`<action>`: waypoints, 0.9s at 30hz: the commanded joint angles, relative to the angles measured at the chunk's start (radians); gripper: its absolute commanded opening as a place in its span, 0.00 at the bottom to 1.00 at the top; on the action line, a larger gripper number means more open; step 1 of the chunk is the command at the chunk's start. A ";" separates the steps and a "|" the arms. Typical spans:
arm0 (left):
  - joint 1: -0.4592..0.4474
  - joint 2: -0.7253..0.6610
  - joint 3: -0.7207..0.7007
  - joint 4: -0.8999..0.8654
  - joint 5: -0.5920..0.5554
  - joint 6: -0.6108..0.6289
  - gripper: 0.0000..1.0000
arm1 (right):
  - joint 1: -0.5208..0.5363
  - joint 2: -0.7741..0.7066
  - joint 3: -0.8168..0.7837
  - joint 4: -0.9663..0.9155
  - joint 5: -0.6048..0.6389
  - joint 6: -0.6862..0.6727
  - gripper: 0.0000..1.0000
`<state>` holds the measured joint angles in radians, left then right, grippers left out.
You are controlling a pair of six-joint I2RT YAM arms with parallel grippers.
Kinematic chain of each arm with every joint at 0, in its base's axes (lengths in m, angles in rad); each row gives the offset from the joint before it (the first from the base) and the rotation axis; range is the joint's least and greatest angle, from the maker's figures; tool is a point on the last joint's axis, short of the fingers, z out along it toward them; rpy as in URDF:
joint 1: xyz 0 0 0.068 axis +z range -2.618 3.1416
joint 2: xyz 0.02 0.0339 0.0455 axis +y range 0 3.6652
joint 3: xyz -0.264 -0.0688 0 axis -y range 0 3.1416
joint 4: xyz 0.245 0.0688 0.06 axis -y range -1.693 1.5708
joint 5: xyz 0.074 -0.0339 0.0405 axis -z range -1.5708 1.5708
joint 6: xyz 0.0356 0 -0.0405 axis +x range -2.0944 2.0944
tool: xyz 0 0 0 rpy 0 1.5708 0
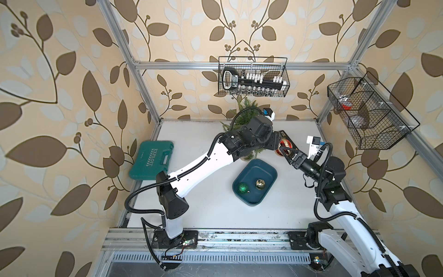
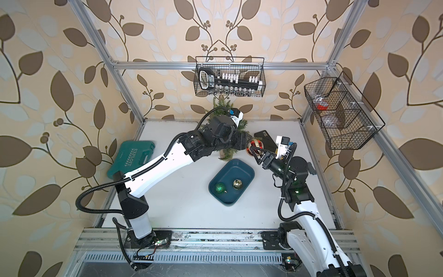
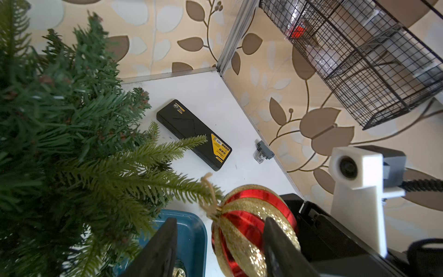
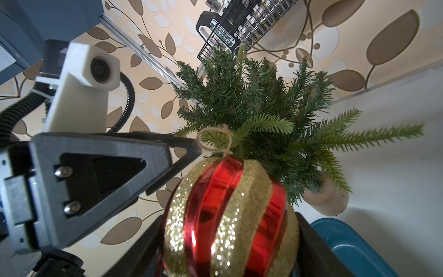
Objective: Decorate the small christmas tree with ornaments
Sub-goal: Hang an ornament on the christmas tree.
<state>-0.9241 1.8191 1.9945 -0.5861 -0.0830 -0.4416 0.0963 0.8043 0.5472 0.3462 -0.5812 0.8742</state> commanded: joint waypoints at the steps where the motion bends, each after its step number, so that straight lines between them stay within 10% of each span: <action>1: -0.007 0.012 0.036 0.037 -0.069 0.030 0.54 | 0.003 -0.019 -0.020 0.029 -0.019 0.008 0.66; 15: -0.007 0.040 0.073 0.040 -0.090 0.050 0.28 | 0.003 -0.033 -0.036 0.007 -0.010 0.006 0.72; 27: -0.007 0.027 0.061 0.042 -0.075 0.047 0.26 | 0.003 -0.087 -0.032 -0.097 0.048 -0.019 0.90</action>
<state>-0.9241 1.8755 2.0342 -0.5720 -0.1421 -0.4026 0.0963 0.7425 0.5262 0.2855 -0.5587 0.8726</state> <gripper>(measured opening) 0.259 0.901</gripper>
